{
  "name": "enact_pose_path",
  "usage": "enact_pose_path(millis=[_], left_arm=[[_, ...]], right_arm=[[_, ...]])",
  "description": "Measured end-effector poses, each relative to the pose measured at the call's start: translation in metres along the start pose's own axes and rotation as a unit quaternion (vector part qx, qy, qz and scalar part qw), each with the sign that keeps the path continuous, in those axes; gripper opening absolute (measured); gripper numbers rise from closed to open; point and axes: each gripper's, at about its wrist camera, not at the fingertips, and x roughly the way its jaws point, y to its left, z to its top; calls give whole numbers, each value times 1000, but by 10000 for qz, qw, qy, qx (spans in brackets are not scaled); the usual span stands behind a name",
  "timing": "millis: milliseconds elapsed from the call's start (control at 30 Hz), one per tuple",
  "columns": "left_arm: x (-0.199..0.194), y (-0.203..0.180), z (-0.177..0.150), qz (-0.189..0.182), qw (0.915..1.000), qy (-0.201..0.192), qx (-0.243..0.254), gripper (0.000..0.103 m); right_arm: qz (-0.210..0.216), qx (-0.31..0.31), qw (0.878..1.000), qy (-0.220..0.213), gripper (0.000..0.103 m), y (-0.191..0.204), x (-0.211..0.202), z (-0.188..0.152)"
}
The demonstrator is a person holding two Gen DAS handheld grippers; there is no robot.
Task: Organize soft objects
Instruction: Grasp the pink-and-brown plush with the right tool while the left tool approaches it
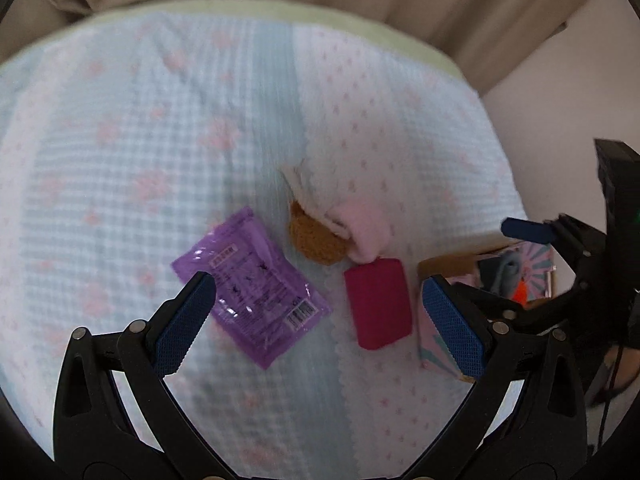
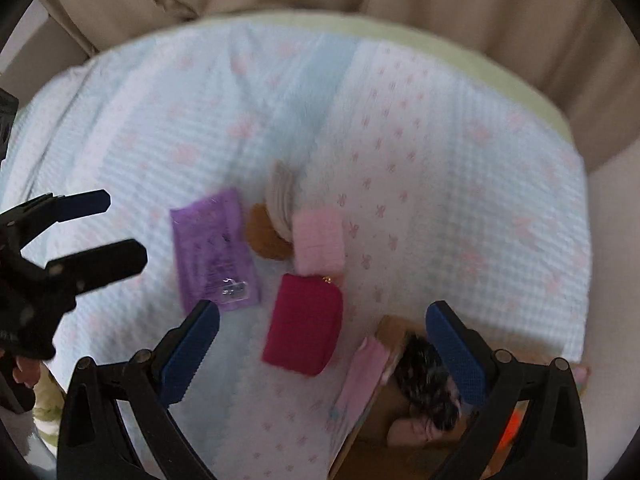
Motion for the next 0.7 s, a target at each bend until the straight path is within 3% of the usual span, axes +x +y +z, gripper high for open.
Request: enact_pose_path(millis=[367,433,567,633,700], left_arm=[[111,15,21,-77,9975,703,17,99],[124,17,23,-127,9969,775,-10,95],[145,14,26,-241,9960,859,79,84],[152,13,29,-288,9955,901,85,79],[159,11,29,-346,9950,931,138,62]], right_arm=[[31,-629,9916,1128,96,-5,110,32],[89,-670,9904,1202,90,-5,119,34],[208,-729,9888,1285,80,-5,133,38],[216,-728,9879,1355,70,-6,139,39],[314,-713,9866,1436,61,-7,145,39]])
